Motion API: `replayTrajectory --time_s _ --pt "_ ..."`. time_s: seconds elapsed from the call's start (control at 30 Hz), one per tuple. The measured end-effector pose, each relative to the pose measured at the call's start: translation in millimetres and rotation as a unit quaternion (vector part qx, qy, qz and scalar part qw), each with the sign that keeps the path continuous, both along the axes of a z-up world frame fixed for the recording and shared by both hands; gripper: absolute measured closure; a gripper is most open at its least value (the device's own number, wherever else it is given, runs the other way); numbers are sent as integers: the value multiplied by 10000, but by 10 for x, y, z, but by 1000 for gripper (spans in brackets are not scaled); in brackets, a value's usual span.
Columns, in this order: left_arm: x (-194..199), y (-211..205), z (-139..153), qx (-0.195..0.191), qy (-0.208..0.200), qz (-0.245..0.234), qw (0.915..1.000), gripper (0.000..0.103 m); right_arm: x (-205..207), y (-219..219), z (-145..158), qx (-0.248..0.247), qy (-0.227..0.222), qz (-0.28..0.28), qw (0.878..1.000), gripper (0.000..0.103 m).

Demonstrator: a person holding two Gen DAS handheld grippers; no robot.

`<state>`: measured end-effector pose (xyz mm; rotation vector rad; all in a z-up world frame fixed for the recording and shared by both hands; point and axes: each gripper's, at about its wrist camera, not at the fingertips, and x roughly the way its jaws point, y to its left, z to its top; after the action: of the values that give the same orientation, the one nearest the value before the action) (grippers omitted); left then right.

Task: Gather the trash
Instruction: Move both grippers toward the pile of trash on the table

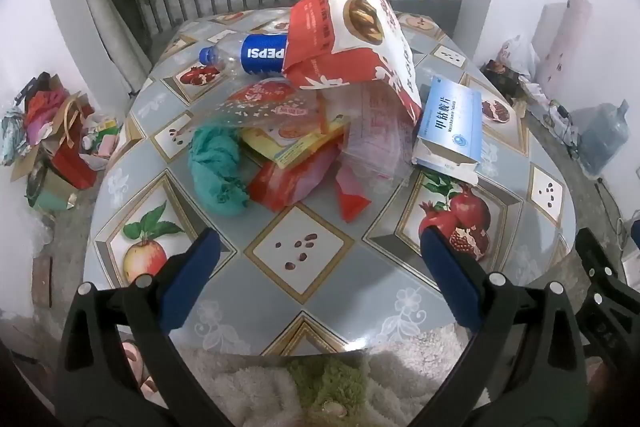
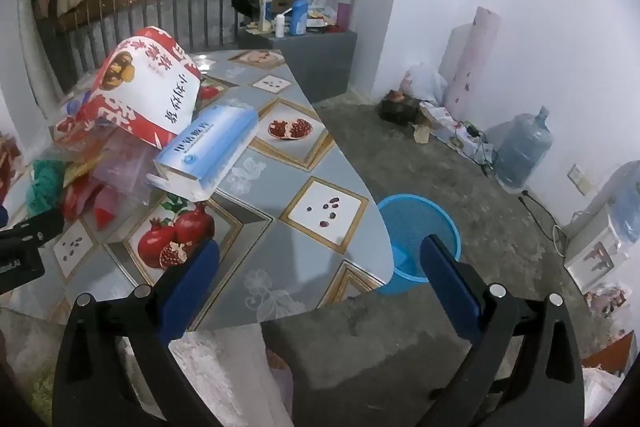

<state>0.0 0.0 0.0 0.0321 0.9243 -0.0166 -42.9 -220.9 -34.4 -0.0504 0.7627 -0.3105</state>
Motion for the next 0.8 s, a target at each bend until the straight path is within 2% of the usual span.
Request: replayTrajectory --time_s 0.13,0.17,0.37,0.8 --pt "-16 4 10 5 -20 -2 10000 7 34 1 0 41 19 0 10000 5" --pt "-11 -1 6 32 8 6 10000 7 -17 -26 5 147 -168 76 9997 5" --pt "-16 24 -29 108 10 -5 9999 7 39 67 30 158 -64 40 9998 5" --pt "18 42 -8 285 24 134 9995 7 66 65 20 231 7 376 9990 5"
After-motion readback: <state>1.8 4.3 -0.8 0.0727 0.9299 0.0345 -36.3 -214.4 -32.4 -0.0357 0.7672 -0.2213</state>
